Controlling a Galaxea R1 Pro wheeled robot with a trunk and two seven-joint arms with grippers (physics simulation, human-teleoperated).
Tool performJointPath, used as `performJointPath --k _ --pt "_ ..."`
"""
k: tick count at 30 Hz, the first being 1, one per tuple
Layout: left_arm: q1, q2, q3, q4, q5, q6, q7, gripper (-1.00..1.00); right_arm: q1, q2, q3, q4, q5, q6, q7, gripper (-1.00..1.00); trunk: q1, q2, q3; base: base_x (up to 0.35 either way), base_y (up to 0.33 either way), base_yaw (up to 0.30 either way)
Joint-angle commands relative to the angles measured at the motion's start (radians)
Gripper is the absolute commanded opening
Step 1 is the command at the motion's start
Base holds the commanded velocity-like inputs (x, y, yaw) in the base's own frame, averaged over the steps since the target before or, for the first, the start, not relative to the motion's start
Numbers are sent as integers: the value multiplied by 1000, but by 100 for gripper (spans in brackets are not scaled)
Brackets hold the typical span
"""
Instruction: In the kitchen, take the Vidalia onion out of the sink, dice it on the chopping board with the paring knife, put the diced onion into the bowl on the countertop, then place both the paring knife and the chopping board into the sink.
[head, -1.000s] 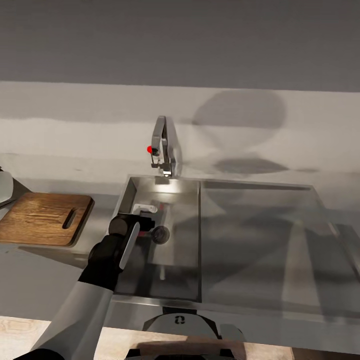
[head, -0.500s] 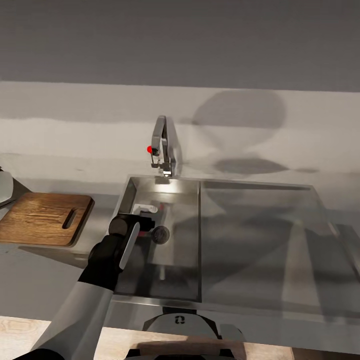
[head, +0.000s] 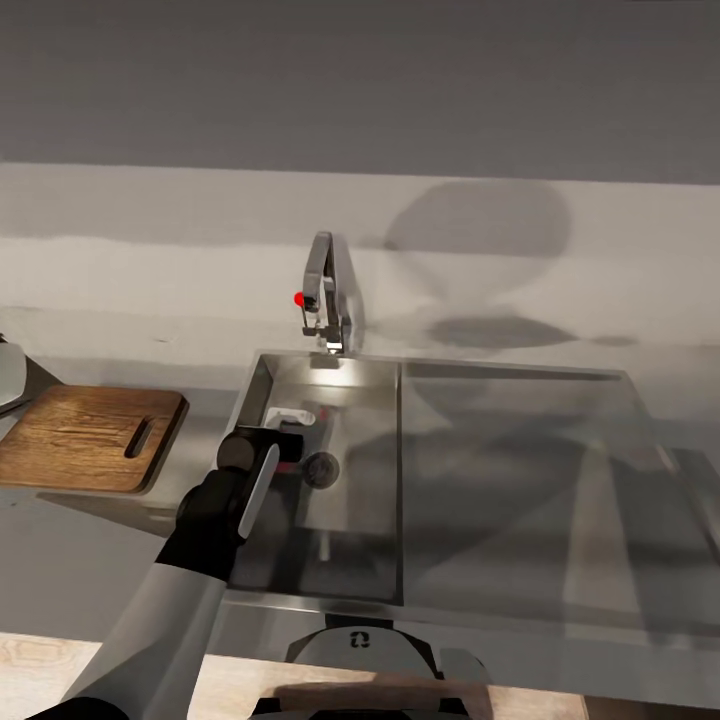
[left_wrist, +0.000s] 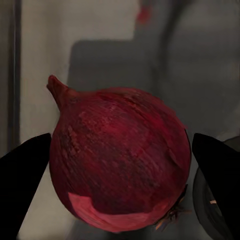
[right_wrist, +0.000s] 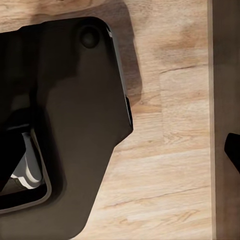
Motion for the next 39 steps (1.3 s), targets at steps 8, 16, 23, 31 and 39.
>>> performJointPath --k 8,16,23,31,39 --pt "0 0 -1 4 -2 5 3 -100 0 -1 6 -2 -9 -2 -4 100 1 -1 -1 18 0 0" --pt "0 0 0 -9 -3 6 3 -100 0 -1 6 -2 -9 -2 -4 100 1 -1 6 0 0 0" --pt "0 0 -1 -77 0 9 3 -100 0 -1 6 -2 -9 -2 -4 100 1 -1 17 0 0 0" --pt "0 -1 -2 -154 1 12 3 -100 1 0 6 -2 -9 -2 -4 100 1 -1 30 0 0 0" --pt "0 -1 -6 -192 3 13 2 -100 1 11 6 -2 -9 -2 -4 100 1 -1 42 0 0 0"
